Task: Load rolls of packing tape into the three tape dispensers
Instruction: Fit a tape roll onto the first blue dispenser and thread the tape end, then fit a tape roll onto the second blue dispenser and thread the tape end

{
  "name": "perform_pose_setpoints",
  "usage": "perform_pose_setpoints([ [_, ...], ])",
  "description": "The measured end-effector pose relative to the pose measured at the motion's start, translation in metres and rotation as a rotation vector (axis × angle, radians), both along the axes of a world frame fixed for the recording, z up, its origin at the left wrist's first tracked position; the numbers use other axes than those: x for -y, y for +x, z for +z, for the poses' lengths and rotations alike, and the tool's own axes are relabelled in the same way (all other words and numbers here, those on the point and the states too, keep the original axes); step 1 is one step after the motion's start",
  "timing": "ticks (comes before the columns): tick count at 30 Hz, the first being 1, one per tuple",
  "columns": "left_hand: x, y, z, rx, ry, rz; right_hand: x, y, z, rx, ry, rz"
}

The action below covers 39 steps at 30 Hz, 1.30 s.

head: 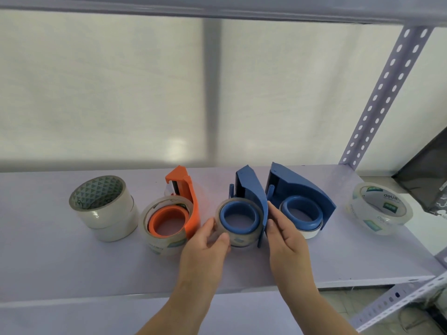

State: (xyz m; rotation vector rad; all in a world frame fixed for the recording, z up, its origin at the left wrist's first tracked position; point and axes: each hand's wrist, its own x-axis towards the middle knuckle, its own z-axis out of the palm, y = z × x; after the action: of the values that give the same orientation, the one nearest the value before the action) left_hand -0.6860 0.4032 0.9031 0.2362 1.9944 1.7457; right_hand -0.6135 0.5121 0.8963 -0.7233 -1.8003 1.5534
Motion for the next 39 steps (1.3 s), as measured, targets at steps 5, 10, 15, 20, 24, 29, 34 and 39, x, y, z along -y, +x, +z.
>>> perform_pose_setpoints([
  [5, -0.002, 0.002, 0.001, -0.043, -0.061, -0.078, -0.004, -0.003, -0.001, 0.012, 0.002, 0.044],
  [10, -0.003, 0.005, 0.002, -0.106, -0.121, -0.132, -0.009, -0.001, -0.004, 0.079, 0.003, 0.063],
  [15, 0.007, 0.010, -0.002, -0.165, -0.199, -0.143, -0.009, 0.010, -0.002, 0.098, 0.004, 0.094],
  [20, 0.013, 0.018, 0.007, -0.343, -0.224, -0.160, -0.012, 0.032, -0.003, 0.093, 0.047, -0.044],
  [24, 0.010, 0.023, 0.015, -0.527, -0.055, -0.165, -0.025, 0.046, 0.004, 0.031, 0.058, -0.203],
  [29, -0.012, 0.034, 0.015, -0.478, 0.078, -0.272, -0.040, 0.049, 0.003, 0.077, 0.177, -0.268],
  [34, -0.058, 0.050, 0.007, -0.374, -0.040, -0.509, -0.049, 0.048, 0.000, 0.136, 0.192, -0.282],
  [39, -0.091, 0.050, -0.002, -0.184, -0.031, -0.383, -0.056, 0.050, 0.006, 0.136, 0.067, -0.252],
])
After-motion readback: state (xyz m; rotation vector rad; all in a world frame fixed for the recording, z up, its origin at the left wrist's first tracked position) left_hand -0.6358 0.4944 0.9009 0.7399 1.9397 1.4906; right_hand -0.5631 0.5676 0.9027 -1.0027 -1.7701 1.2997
